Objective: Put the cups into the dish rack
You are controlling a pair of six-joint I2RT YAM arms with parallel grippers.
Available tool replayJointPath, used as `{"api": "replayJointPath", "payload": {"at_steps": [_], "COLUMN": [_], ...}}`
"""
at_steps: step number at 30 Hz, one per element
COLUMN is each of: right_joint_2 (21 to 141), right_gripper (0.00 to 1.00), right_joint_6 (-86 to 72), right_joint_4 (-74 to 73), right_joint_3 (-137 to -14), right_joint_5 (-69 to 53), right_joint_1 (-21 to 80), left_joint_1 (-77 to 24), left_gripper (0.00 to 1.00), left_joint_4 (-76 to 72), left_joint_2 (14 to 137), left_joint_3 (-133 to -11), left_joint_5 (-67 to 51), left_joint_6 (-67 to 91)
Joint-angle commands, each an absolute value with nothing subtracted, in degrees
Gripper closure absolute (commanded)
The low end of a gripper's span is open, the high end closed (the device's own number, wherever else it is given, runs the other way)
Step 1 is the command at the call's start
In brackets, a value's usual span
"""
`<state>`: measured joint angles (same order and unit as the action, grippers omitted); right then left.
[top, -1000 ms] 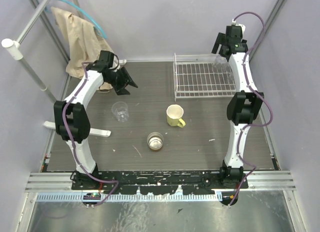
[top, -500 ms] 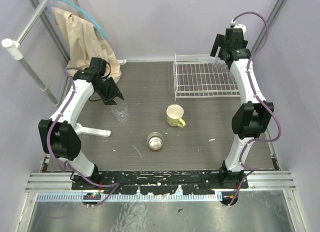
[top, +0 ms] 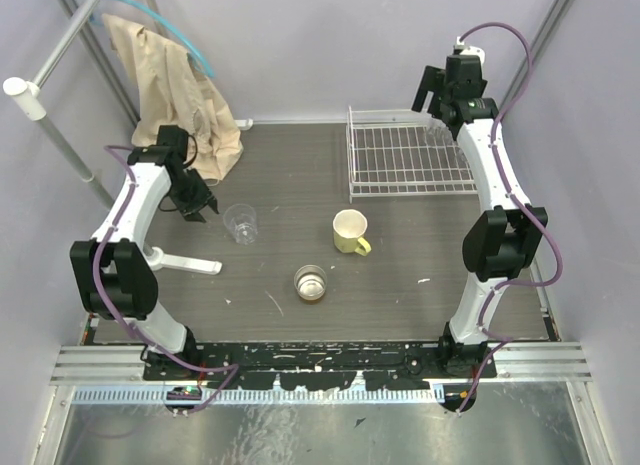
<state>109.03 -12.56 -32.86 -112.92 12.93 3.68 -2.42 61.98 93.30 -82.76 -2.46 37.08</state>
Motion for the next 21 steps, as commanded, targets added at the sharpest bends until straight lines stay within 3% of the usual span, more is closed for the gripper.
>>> {"api": "replayJointPath", "payload": {"at_steps": [1, 21], "right_joint_2": [107.07, 107.15], "right_gripper": [0.04, 0.03], "right_joint_6": [-13.63, -13.71], "right_joint_4": [-29.79, -30.06], "right_joint_3": [-115.89, -116.06], "right_joint_5": [10.99, 10.33], "right_joint_1": [4.00, 4.04], "left_joint_1": [-2.50, -5.94], "left_gripper": [0.54, 0.60], "left_joint_4": [60.51, 56.86], "left_joint_2": [94.86, 100.83], "left_joint_3": [-82.88, -81.50], "left_joint_5": [-2.88, -1.10], "left_joint_6": [35.83, 34.72]}}
